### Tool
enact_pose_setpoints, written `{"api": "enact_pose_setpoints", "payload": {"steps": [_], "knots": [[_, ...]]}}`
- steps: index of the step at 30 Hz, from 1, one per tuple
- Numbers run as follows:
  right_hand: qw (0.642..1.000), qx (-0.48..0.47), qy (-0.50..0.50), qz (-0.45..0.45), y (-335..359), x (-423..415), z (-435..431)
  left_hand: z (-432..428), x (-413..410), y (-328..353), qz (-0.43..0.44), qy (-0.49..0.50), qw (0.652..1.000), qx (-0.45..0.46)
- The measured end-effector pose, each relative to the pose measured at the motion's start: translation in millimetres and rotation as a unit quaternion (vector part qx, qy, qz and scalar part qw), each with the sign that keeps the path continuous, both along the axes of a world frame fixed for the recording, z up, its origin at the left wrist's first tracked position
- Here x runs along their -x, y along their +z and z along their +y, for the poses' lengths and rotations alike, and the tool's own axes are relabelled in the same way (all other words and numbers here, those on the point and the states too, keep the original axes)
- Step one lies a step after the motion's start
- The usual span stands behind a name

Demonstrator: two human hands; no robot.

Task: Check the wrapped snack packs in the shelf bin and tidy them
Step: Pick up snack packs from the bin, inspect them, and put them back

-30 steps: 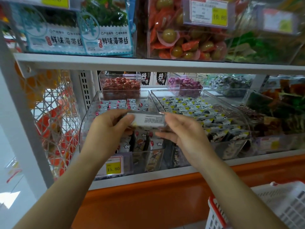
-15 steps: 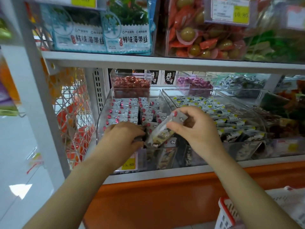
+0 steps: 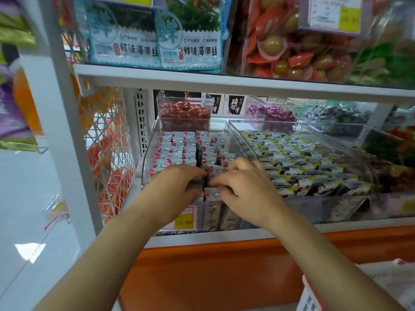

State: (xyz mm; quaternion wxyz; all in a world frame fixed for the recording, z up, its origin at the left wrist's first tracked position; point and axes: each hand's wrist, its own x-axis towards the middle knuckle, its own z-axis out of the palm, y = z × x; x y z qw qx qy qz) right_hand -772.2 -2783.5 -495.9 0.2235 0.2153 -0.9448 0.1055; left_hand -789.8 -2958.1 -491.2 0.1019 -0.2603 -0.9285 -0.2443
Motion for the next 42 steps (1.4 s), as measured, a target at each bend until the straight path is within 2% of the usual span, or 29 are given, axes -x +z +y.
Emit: {"api": "enact_pose_setpoints", "payload": {"steps": [5,9,11,14,16,18,20,22,24,26,28,32,36,39,42], "knots": [[0.998,0.053,-0.005,-0.046,9,11,5,-2,1,3,-0.013,0.014,1.000,-0.010],[0.996,0.079,-0.037,-0.019,20,28,5,-2,1,7,-0.014,0.017,1.000,-0.010],[0.998,0.033,-0.048,-0.004,26,36,5,-2,0,9,-0.014,0.021,1.000,-0.014],[0.993,-0.105,-0.042,-0.030,29,42,4,-1,-1,10,-0.011,0.024,0.999,-0.028],[0.986,-0.159,-0.048,-0.033,25,44,3,-2,2,9,0.001,0.032,0.999,-0.031],[0.992,-0.118,-0.037,-0.026,24,43,3,-1,5,8,0.007,0.041,0.998,-0.043],[0.999,-0.007,-0.015,-0.044,29,39,6,0,7,7,0.005,0.047,0.997,-0.059],[0.989,0.131,0.009,-0.065,35,33,12,1,7,6,0.009,0.051,0.996,-0.076],[0.969,0.243,0.024,-0.035,40,24,20,2,7,7,0.027,0.057,0.993,-0.102],[0.949,0.313,0.013,0.012,40,15,27,4,5,8,0.034,0.063,0.988,-0.136],[0.921,0.388,-0.007,0.022,36,10,32,7,5,10,0.029,0.056,0.983,-0.170],[0.819,0.571,-0.016,-0.063,24,3,37,14,3,11,-0.001,0.038,0.977,-0.210],[0.726,0.677,0.037,-0.120,17,-3,36,17,0,12,-0.061,0.031,0.959,-0.274],[0.664,0.726,0.078,-0.159,15,-6,36,17,-1,13,-0.118,0.035,0.927,-0.354],[0.615,0.751,0.118,-0.208,16,-8,40,19,0,13,-0.215,0.017,0.864,-0.455]]}}
